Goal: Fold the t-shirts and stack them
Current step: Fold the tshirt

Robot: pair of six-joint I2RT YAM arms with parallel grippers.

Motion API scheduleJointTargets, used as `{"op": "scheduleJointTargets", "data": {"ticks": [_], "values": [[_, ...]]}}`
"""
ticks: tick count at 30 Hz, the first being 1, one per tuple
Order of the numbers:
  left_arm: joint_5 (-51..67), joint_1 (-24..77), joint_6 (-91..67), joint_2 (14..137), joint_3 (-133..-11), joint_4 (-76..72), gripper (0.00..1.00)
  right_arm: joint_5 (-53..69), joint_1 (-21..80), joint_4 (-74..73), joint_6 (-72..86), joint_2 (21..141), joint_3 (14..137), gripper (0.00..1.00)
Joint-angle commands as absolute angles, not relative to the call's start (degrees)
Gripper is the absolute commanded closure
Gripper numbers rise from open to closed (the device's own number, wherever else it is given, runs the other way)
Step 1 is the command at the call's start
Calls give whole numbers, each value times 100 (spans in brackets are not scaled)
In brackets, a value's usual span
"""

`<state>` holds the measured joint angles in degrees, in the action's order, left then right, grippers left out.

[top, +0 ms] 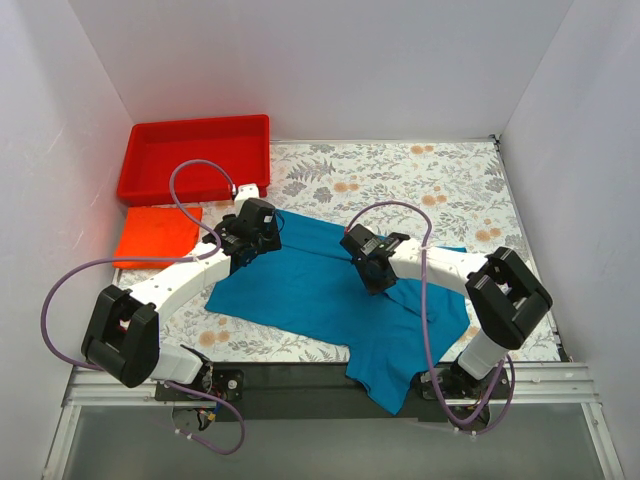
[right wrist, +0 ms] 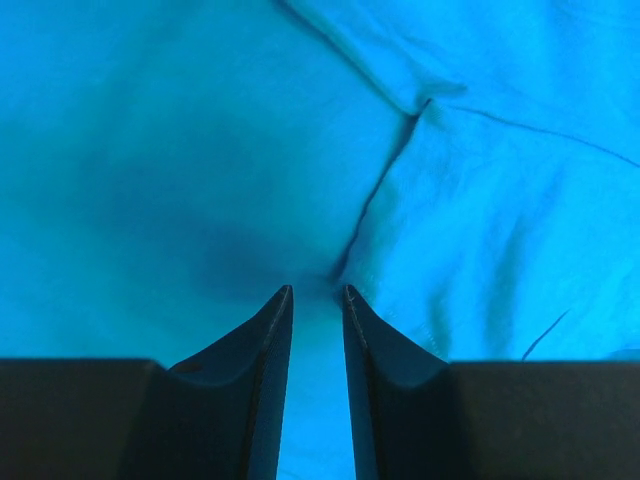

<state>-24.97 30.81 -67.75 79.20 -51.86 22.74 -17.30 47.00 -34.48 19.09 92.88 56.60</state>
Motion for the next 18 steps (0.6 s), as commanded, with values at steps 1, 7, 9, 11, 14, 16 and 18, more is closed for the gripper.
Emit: {"op": "scheduleJointTargets", "data": {"ticks": [1,7,9,11,14,16,18], "values": [[-2707,3067,-6706,7761,-5256,2329,34,-2161,4720,-3375,1846,9413,5915,68],[-2733,3059,-6697,7761,-5265,2320,34,-2416,4720,-3401,1837,9466,5889,68],[-2742,3059,-6688,7778,-5265,2320,34,-2443,4711,-3401,1811,9457,5871,69],[-2733,3059,-6688,7778,-5265,2329,34,-2478,4711,-3401,1802,9475,5854,71],[-2742,3059,-6671,7796,-5256,2329,34,-2514,4702,-3393,1784,9545,5801,72],[-2742,3067,-6680,7805,-5256,2329,34,-2540,4693,-3375,1784,9589,5792,75],[-2742,3067,-6671,7813,-5265,2329,34,-2540,4693,-3349,1775,9606,5757,78]]}}
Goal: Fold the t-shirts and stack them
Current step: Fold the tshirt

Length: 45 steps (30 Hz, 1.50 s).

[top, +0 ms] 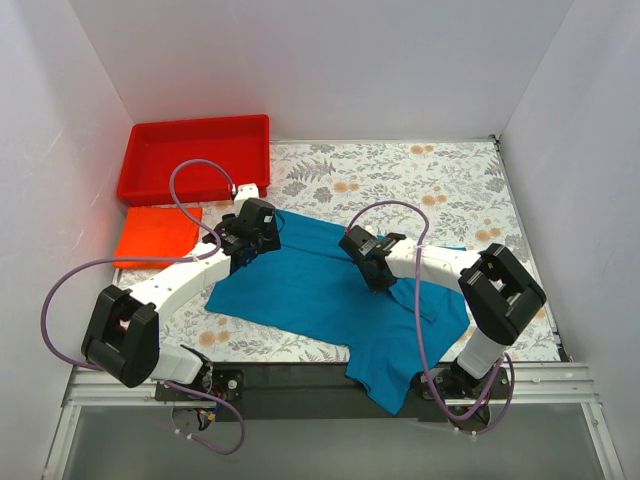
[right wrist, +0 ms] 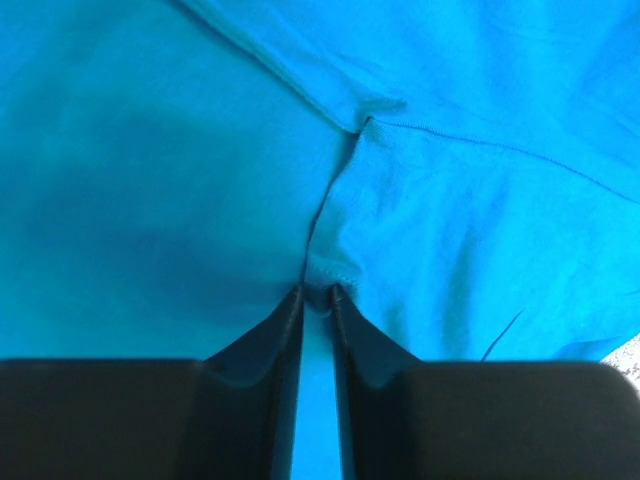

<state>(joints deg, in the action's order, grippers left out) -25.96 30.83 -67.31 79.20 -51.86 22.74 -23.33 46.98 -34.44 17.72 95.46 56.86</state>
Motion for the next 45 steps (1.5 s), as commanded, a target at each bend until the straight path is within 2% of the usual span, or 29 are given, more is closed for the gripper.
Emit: {"op": "scheduleJointTargets", "data": {"ticks": [1,5,6,17,18,20,23,25,30,36,38,41,45], "values": [[-2725,3067,-6680,7831,-5256,2320,35,-2514,4693,-3340,1767,9615,5748,80],[-2725,3067,-6662,7831,-5265,2329,34,-2479,4685,-3340,1723,9580,5739,92],[-2725,3067,-6671,7831,-5265,2329,34,-2444,4685,-3349,1731,9528,5765,99],[-2681,3067,-6645,7831,-5265,2320,34,-924,4351,-3357,1916,8500,5748,98],[-2689,3067,-6653,7840,-5265,2329,34,-784,4307,-3357,1916,8464,5748,90],[-2689,3059,-6653,7849,-5265,2320,34,-320,4184,-3357,1916,8368,5739,82],[-2707,3067,-6662,7840,-5265,2329,34,-44,3948,-3322,1907,8158,5669,63],[-2716,3059,-6697,7831,-5256,2312,34,201,3728,-3270,1916,7973,5573,59],[-2734,2962,-6820,8024,-5387,2153,34,54,2270,-3068,2030,7042,5037,54],[-2171,2506,-7040,8911,-6089,2118,34,-80,64,-2278,2425,6171,4300,59],[-2110,2373,-7005,9244,-6248,2039,35,254,-839,-1805,2539,6109,4123,58],[-2074,2303,-6952,9632,-6556,2013,35,763,-1640,-1120,2715,6318,3798,51],[-2030,2276,-6926,10281,-6864,2021,35,1703,-2310,-75,3101,6732,3350,51]]}}
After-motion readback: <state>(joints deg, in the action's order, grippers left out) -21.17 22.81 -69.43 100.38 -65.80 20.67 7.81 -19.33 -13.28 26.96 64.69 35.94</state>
